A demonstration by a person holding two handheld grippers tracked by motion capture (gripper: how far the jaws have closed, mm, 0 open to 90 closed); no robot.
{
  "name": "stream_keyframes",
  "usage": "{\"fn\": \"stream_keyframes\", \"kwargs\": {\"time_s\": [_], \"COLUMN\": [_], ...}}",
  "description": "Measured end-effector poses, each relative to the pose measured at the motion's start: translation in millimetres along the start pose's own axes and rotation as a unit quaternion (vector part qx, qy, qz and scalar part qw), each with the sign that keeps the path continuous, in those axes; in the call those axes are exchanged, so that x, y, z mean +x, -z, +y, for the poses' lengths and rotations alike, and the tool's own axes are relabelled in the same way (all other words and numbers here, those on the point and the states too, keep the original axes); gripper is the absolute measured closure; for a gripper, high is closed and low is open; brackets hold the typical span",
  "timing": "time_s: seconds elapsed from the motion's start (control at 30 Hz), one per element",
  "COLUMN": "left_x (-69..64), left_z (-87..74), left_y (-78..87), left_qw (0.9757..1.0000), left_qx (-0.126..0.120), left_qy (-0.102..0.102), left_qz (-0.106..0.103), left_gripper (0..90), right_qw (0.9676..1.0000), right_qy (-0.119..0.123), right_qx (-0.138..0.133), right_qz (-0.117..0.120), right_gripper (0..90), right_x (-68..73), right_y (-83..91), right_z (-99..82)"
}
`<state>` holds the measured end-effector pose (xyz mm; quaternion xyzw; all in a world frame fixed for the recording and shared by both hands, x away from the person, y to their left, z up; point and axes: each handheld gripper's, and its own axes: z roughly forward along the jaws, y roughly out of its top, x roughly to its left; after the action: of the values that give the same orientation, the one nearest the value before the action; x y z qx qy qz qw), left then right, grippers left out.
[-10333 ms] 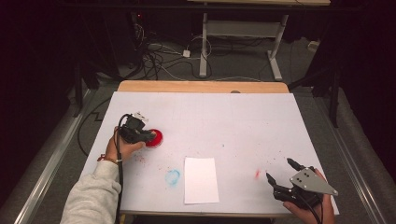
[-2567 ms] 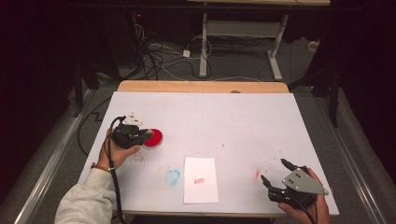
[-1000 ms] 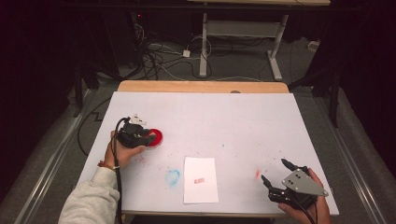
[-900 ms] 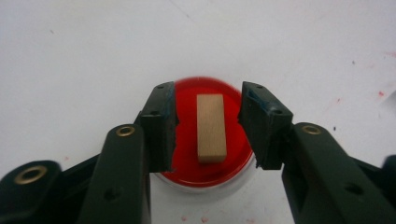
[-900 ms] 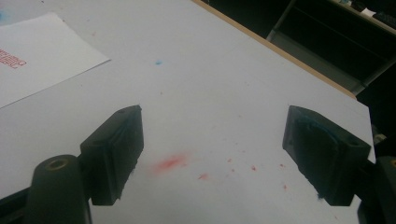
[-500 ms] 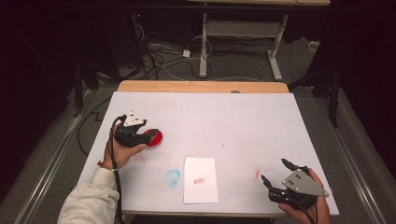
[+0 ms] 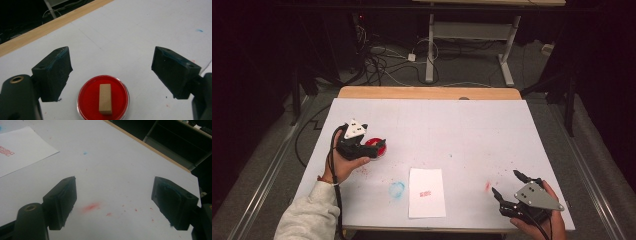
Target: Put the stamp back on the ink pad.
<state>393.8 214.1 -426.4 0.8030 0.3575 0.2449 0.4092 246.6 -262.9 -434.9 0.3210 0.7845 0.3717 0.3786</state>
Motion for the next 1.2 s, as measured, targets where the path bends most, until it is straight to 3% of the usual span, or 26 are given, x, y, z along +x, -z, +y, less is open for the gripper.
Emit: {"fn": "stream_keyframes", "kwargs": {"time_s": [0.2,0.43,0.6,0.93,1.2], "left_x": [-6.0,-18.1,-25.3,-41.8,-47.8], "left_z": [3.0,6.8,7.4,6.0,-0.7], "left_y": [3.0,8.5,16.3,27.9,34.8], "left_qw": [0.9999,0.9992,0.9989,0.9975,0.9963], "left_qx": [-0.011,-0.020,-0.026,-0.037,-0.050], "left_qy": [-0.009,-0.035,-0.038,-0.061,-0.070], "left_qz": [-0.008,0.004,0.009,0.005,0.009], "left_gripper": [16.1,16.1,16.1,16.1,16.1], "right_qw": [1.0000,1.0000,1.0000,1.0000,1.0000], "right_qy": [0.001,-0.002,-0.002,-0.002,0.000], "right_qx": [0.000,-0.002,-0.003,-0.003,-0.002], "right_qz": [0.000,0.001,0.003,0.003,0.003], "right_gripper": [20.9,21.0,21.0,21.0,21.0], "right_x": [0.2,0.3,0.7,1.2,1.7], "right_y": [0.0,0.3,0.4,0.6,0.1], "right_z": [0.1,0.0,-0.1,-0.2,-0.3]}}
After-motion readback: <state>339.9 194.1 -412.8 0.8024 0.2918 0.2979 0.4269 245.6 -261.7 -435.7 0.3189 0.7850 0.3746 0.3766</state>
